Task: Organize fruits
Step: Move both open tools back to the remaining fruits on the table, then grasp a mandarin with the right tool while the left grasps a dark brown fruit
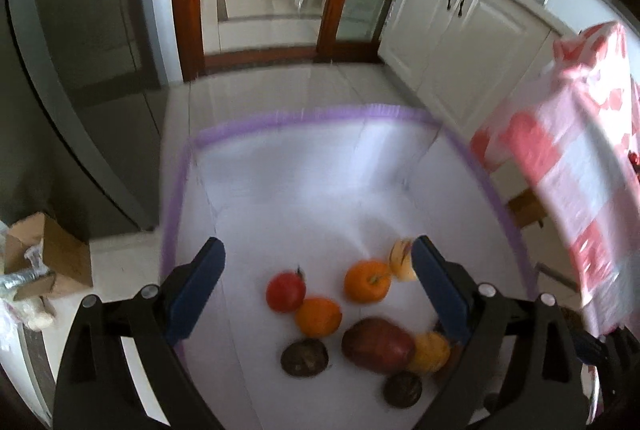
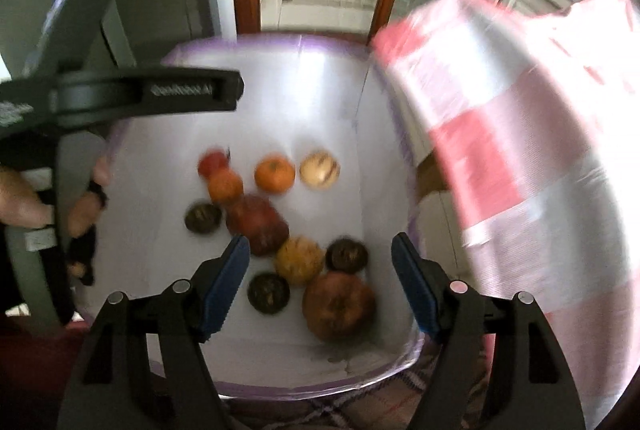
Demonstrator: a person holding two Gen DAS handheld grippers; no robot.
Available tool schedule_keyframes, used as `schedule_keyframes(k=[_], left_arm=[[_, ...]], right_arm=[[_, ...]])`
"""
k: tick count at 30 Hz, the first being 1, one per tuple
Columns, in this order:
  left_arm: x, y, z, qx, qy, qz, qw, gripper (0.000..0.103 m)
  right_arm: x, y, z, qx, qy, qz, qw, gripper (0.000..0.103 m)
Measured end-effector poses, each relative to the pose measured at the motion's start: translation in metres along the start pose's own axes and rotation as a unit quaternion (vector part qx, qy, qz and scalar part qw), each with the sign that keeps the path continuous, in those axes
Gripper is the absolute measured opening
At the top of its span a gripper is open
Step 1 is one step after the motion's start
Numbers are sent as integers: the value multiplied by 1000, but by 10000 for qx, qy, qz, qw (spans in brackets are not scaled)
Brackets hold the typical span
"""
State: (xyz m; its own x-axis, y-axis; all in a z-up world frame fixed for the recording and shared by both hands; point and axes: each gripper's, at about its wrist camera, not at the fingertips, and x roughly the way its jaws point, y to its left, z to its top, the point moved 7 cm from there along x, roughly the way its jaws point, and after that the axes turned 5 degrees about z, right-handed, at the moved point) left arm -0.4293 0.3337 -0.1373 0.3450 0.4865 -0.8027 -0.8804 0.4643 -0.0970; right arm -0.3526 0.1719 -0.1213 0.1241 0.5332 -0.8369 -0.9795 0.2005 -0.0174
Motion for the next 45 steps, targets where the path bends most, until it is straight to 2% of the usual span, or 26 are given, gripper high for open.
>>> schedule_keyframes(k=[4,7,9,13,17,19,22,23,25,27,30,32,36,38,40,41,43,45], left_arm=[[-36,-25,38,119,-688,0,9976,101],[-63,-59,62,372,-1149,-176,9925,101],[-82,-95,76,672,-1388,-366,9874,101],[-111,-171,89,1161,-1686,-841,9752,101],[-121,-260,82,1662,-1505,-1370,9648,101],[-121,-299,72,1866,-1371,-1577,9599,101],[-116,-361,55,2199,-1132,-1861,9509,101],[-113,-383,48,2321,-1055,-1929,9475,101],[-104,-423,38,2527,-904,-2047,9413,101],[-96,-451,29,2624,-769,-2117,9383,101],[-87,-487,21,2709,-627,-2217,9346,101],[-83,-511,17,2820,-630,-2256,9304,101],[-77,-555,10,3030,-656,-2384,9203,101],[-74,-576,8,3035,-546,-2575,9158,101],[-74,-587,10,2930,-501,-2754,9142,101],[-71,-594,10,2816,-360,-2924,9132,101],[-64,-598,12,2625,-136,-3069,9147,101],[-64,-595,16,2457,-127,-3177,9157,101]], right_arm=[[-44,-19,20,313,-737,-38,9968,74],[-85,-47,30,750,-1353,-132,9879,76],[-115,-72,32,1111,-1762,-241,9778,80],[-173,-138,20,2008,-2484,-660,9453,84],[-218,-213,-14,2954,-2875,-1267,9022,87],[-230,-242,-31,3312,-2903,-1526,8847,87],[-243,-291,-67,3979,-2916,-1828,8504,87],[-247,-311,-82,4250,-2898,-1937,8354,87],[-247,-334,-99,4520,-2824,-2068,8205,87],[-252,-361,-121,4807,-2754,-2209,8027,87],[-253,-386,-144,5095,-2669,-2340,7838,87],[-250,-404,-156,5278,-2580,-2331,7749,87],[-246,-434,-170,5454,-2450,-2382,7654,87],[-243,-448,-176,5554,-2393,-2380,7600,87],[-240,-459,-179,5647,-2352,-2368,7548,87],[-238,-466,-181,5679,-2323,-2388,7526,87],[-233,-480,-181,5693,-2264,-2421,7523,87],[-229,-493,-180,5698,-2209,-2462,7523,87]])
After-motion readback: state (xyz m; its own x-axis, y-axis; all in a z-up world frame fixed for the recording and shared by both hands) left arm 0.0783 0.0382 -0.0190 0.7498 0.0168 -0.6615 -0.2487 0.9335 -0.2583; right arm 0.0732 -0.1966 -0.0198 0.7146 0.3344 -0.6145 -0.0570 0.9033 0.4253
